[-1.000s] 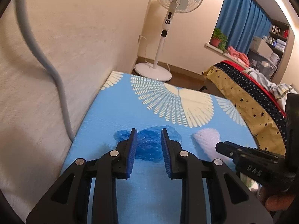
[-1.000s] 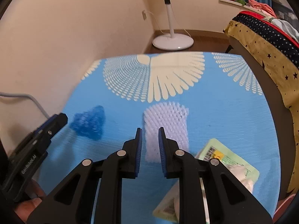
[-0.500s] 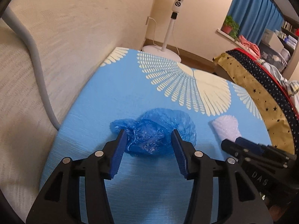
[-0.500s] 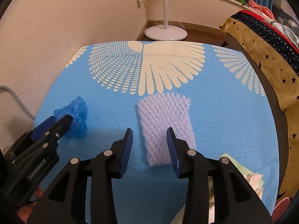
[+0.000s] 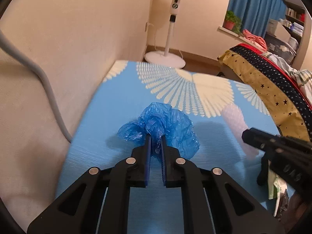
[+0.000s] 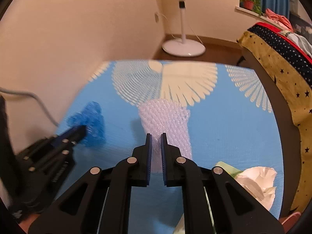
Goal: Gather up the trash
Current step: 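Lift and carry the blue bag and foam net over the pink bin with both tools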
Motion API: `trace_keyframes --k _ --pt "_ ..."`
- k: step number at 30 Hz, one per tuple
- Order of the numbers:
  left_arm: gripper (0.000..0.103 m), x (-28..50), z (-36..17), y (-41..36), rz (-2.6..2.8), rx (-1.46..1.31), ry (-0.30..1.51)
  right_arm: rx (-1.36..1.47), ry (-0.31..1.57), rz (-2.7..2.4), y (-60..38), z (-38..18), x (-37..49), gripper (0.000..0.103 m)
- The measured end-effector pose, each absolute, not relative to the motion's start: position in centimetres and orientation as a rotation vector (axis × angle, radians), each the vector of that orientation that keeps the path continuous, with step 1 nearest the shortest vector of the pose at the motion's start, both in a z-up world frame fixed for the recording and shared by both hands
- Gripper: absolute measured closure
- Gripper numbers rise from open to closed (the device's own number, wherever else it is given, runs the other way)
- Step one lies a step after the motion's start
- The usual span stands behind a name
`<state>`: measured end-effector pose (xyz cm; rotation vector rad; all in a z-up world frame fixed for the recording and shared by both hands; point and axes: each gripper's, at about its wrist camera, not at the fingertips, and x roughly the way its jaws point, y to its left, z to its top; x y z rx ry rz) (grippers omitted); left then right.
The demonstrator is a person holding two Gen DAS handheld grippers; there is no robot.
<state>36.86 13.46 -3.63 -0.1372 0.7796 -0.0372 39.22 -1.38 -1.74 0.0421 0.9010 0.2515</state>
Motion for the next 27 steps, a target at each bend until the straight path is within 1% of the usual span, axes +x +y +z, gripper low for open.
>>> trace_keyframes --k 7,14,23,27 --pt "0.094 33.8 0.2 12.8 -0.054 -0.123 0.708 0.099 0.782 0.351 -4.0 4.4 35.3 0.094" --pt "0.094 30.3 3.0 11.3 -0.066 -0.127 0.66 0.124 0.715 0.358 -8.1 9.1 30.6 0.094" --pt "0.094 25.8 5.7 8.9 -0.103 -0.097 0.605 0.174 0.658 0.329 -13.7 12.1 24.5 0.094" --pt "0.094 23.6 6.2 7.8 -0.121 -0.1 0.59 0.188 0.64 0.3 -16.2 12.5 21.6 0.094"
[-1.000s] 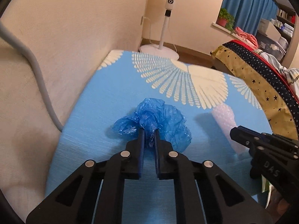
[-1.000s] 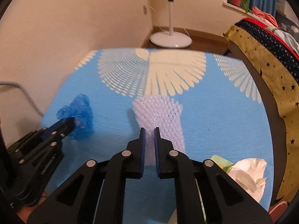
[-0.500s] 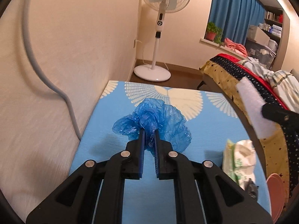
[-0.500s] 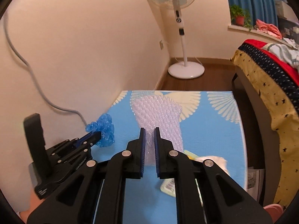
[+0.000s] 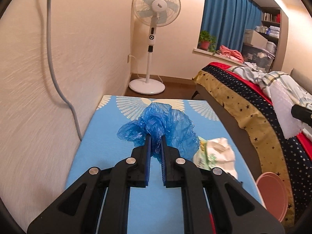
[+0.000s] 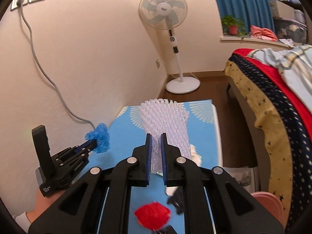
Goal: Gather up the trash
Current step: 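Lift and carry the blue bag and foam net over the pink bin with both tools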
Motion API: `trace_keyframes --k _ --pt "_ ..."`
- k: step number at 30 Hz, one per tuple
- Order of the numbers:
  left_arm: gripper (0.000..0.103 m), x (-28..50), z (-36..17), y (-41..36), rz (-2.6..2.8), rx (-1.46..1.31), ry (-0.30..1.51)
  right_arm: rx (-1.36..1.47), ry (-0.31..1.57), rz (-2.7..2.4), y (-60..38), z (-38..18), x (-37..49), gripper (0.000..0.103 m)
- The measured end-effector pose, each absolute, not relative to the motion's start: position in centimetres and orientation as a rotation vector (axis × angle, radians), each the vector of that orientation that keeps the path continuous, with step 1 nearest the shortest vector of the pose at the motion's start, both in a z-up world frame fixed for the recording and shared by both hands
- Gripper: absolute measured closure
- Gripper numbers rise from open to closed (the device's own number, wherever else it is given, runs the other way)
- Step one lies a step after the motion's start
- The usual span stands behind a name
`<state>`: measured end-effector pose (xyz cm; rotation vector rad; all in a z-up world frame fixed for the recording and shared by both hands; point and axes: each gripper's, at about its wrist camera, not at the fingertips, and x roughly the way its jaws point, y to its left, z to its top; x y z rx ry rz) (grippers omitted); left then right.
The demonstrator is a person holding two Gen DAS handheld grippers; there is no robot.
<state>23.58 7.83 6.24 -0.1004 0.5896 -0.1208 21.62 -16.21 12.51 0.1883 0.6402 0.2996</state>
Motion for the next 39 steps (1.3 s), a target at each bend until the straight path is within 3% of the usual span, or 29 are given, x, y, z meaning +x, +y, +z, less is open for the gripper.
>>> trace_keyframes --k 20,39 --pt "0.094 12.3 5.5 -1.7 -0.269 -0.09 0.537 0.263 0.554 0.112 -27.1 10.9 8.0 0.094" --pt "0.094 7.1 3.5 -9.7 -0.426 -0.083 0.548 0.211 0.525 -0.058 -31.8 7.5 3.1 0.094"
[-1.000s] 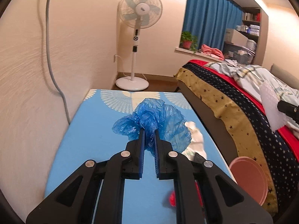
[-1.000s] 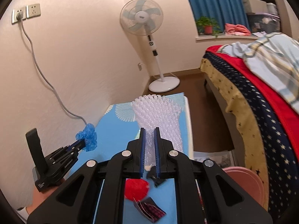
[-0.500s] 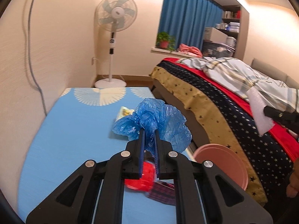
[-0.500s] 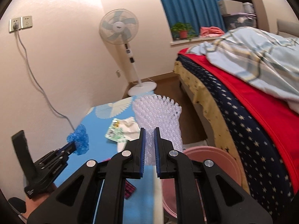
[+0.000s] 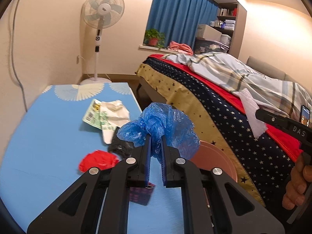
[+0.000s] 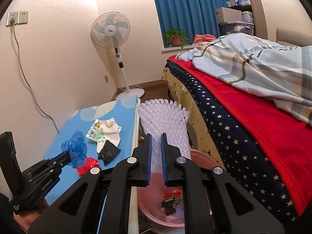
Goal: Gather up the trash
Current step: 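Open both tools to drop the blue bag and foam net into the bin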
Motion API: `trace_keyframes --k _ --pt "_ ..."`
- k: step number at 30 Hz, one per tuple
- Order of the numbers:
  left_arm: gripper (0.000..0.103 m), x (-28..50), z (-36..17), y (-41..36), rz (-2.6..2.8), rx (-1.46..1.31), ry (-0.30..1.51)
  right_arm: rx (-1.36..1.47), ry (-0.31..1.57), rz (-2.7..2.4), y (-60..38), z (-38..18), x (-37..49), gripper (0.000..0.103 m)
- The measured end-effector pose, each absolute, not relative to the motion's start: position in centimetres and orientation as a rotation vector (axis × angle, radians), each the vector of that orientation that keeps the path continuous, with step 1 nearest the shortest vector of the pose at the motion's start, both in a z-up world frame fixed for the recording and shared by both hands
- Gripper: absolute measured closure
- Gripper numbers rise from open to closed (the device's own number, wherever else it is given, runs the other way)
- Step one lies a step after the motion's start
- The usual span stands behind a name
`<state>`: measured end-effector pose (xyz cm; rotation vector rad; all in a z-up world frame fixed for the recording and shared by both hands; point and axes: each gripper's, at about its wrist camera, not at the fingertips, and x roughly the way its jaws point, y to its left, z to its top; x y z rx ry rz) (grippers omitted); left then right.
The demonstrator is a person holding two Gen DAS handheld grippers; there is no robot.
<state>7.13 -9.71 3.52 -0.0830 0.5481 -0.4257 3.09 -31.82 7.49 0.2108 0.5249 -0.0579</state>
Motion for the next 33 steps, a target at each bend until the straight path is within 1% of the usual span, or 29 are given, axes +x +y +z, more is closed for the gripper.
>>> trace_keyframes --k 5,33 --pt "0.094 7.2 3.0 -11.8 -0.46 -0.042 0.55 0.219 0.524 -0.077 -32.4 7.2 3.2 0.093" --pt "0.094 9.8 -0.1 -19.5 -0.601 -0.008 0.623 0.293 0.577 -0.165 -35.8 5.1 5.0 0.093"
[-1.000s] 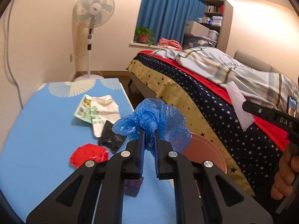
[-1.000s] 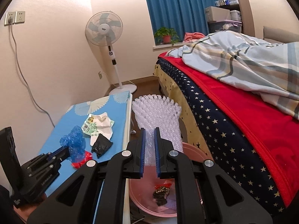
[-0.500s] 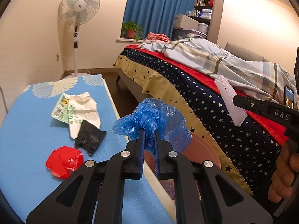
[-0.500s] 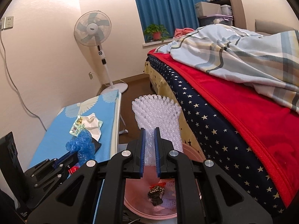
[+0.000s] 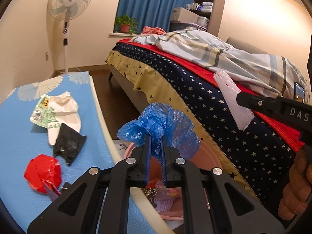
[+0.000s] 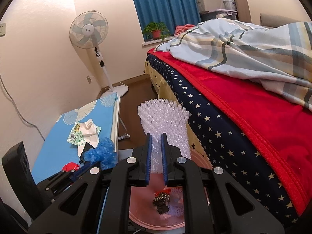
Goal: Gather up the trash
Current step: 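Open both tools to drop the blue bag and foam net into the bin, then move both tools back over the table toward the black bag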
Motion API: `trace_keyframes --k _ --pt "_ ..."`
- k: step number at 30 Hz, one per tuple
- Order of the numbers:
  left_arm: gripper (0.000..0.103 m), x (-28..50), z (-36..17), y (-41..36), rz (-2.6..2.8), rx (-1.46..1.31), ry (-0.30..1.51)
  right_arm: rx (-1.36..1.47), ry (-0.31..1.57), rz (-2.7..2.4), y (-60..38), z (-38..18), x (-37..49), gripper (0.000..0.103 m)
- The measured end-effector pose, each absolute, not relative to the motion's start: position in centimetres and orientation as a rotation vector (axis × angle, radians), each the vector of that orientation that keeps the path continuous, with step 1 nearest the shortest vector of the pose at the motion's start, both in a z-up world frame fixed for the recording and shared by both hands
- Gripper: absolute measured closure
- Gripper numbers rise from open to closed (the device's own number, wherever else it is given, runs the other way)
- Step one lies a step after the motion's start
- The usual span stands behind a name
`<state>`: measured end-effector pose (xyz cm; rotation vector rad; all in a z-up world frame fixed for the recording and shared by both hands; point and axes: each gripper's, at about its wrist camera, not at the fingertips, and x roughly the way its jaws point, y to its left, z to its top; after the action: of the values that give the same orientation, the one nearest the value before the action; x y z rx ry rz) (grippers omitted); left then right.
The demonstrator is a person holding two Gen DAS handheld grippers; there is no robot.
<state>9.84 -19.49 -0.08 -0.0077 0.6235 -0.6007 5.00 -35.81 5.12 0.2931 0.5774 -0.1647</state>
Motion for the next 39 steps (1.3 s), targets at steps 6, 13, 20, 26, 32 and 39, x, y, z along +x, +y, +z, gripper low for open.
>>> trace_keyframes --k 6,13,20,26,32,39 --pt "0.094 10.5 -0.9 -20.5 -0.62 -0.007 0.647 0.298 0.583 -0.166 -36.0 4.9 5.5 0.092" --pt "0.056 11.4 -1.7 -21.3 -0.62 0.001 0.677 0.318 0.601 -0.199 -36.6 4.2 6.0 0.066" --pt "0.056 11.8 -2.0 -20.8 -0.609 -0.013 0.686 0.331 0.599 -0.206 -36.9 4.0 6.0 0.063" --pt "0.056 12.0 -1.9 -19.9 -0.595 -0.03 0.688 0.337 0.592 -0.206 -37.0 4.1 5.9 0.063" --pt "0.056 11.9 -1.5 -18.8 -0.581 -0.034 0.677 0.346 0.585 -0.196 -36.8 4.2 5.7 0.063" --pt "0.056 11.5 -1.1 -16.7 -0.554 -0.043 0.666 0.341 0.577 -0.162 -35.6 4.2 5.7 0.063"
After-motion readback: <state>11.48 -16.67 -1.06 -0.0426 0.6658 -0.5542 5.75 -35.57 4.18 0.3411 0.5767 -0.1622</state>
